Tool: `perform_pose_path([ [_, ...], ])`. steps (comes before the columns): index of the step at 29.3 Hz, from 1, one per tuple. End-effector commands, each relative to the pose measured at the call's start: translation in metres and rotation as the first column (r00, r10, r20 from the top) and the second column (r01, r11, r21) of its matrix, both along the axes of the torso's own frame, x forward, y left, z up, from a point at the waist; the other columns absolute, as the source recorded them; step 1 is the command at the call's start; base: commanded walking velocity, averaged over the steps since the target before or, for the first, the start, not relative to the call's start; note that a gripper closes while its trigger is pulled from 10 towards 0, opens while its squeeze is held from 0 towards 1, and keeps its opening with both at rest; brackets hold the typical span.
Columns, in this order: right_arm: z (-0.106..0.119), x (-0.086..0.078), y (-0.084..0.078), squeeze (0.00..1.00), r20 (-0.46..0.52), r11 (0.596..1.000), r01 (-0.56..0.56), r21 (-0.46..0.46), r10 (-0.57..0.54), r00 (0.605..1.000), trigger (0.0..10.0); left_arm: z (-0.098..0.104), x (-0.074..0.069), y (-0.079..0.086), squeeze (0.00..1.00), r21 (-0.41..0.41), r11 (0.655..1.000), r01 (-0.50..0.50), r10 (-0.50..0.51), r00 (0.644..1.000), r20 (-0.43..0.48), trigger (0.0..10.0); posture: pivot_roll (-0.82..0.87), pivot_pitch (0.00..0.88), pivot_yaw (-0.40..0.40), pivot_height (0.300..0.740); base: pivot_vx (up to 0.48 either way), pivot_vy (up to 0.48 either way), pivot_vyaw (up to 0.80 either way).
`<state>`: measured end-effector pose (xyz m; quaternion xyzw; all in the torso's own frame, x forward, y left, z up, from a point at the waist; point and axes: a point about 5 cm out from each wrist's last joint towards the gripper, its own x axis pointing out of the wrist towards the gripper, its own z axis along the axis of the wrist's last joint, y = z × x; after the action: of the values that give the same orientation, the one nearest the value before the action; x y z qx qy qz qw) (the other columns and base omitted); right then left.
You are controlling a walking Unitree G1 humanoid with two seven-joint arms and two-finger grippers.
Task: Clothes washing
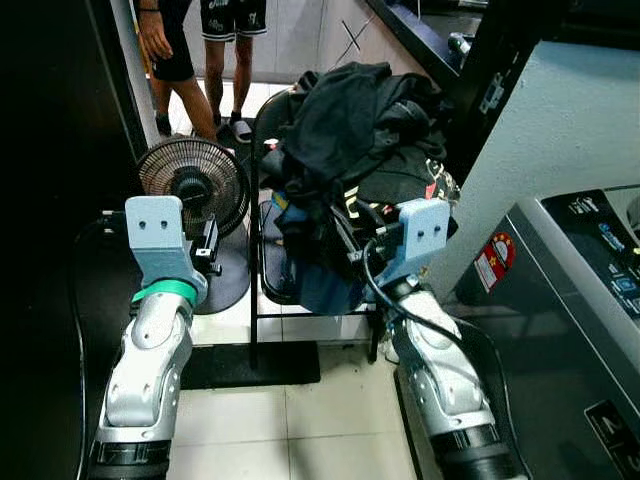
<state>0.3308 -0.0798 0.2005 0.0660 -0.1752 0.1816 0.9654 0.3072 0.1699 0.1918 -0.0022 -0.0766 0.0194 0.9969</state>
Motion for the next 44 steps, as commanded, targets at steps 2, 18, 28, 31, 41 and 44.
perform_pose_path([
  [2,-0.004,0.009,-0.017,0.0,-0.032,0.995,0.099,-0.002,-0.099,0.995,10.0,-0.007,-0.002,-0.004,0.0,0.013,1.0,0.025,-0.025,0.999,-0.022,10.0,0.05,0.0,-0.032,0.74,0.0,0.0,0.0],
  [18,-0.018,0.007,-0.061,0.0,-0.077,0.97,0.241,-0.02,-0.242,0.967,10.0,-0.005,0.008,0.002,0.0,0.019,0.999,0.032,-0.031,0.999,-0.014,10.0,0.06,0.0,0.07,0.74,0.0,0.0,0.0],
  [28,-0.018,0.004,-0.063,0.0,-0.07,0.966,0.256,-0.022,-0.257,0.964,10.0,-0.004,0.009,-0.004,0.0,-0.005,0.999,0.055,-0.055,0.999,-0.001,10.0,0.03,0.0,0.058,0.74,0.0,-0.336,0.0],
  [31,-0.018,0.004,-0.064,0.0,-0.07,0.966,0.257,-0.023,-0.258,0.964,10.0,-0.004,0.008,-0.005,0.0,-0.011,0.998,0.063,-0.063,0.998,0.002,10.0,0.03,0.0,0.058,0.74,0.0,0.0,0.0],
  [41,-0.011,0.008,-0.067,0.0,-0.063,0.968,0.252,-0.013,-0.252,0.966,10.0,0.011,0.006,-0.003,0.0,0.048,0.997,0.063,-0.067,0.995,0.072,10.0,0.04,0.0,0.036,0.74,0.0,0.0,0.0],
  [44,-0.01,0.009,-0.065,0.0,-0.062,0.97,0.243,-0.013,-0.243,0.968,10.0,0.011,0.006,-0.003,0.0,0.051,0.997,0.059,-0.063,0.995,0.077,10.0,0.05,0.0,0.02,0.74,0.0,0.0,0.0],
])
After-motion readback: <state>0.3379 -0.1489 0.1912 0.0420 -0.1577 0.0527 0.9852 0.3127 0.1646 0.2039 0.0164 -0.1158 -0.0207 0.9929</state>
